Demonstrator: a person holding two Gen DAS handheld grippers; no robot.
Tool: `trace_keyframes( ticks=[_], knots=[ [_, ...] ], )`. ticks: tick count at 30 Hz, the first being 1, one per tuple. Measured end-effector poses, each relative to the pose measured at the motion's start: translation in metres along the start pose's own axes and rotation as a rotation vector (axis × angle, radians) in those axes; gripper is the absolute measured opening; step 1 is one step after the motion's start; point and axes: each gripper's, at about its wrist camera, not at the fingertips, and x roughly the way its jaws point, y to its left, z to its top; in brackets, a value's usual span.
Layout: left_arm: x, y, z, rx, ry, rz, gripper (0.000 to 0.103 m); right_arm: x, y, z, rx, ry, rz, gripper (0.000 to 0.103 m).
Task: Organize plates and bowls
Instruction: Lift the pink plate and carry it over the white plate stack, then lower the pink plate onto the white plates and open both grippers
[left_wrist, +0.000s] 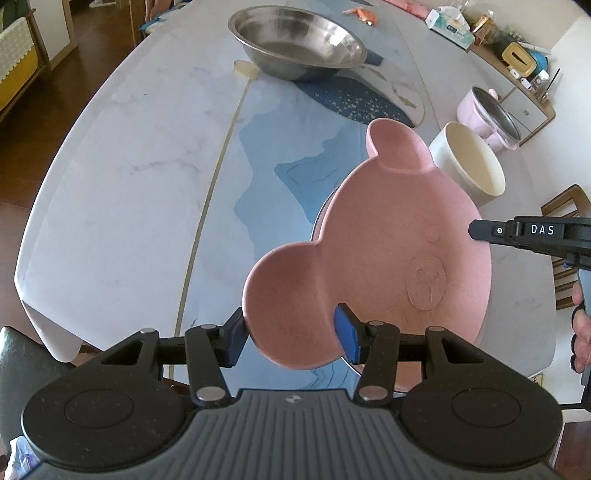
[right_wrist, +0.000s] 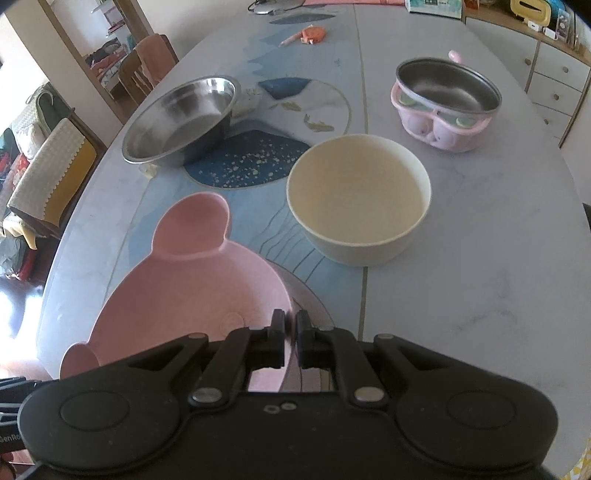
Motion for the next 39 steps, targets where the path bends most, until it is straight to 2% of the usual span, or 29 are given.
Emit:
trace_keyframes(
  ticks=[11,16,24,28,39],
  knots=[
    [0.007,-0.005,0.002,0.037,0.003,0.024,0.049,0.013,0.0,0.004,-0.034,0.026,-0.013,0.009],
    [0.006,-0.008,0.003,0.065,-0.005,0.032,0.049,0.016,-0.001,0.002,-0.029,0.038,-0.006,0.019],
    [0.004,-0.012,0.005,0.1,-0.009,0.035,0.049,0.008,0.0,0.0,-0.048,0.035,-0.008,0.026],
    [0.003,-0.017,0.004,0.137,-0.005,0.025,0.061,0.0,-0.001,-0.002,-0.058,0.026,-0.008,0.033],
    [-0.004,-0.018,0.002,0.185,-0.01,0.015,0.063,-0.025,0.003,-0.009,-0.076,0.002,0.021,0.042]
  ],
)
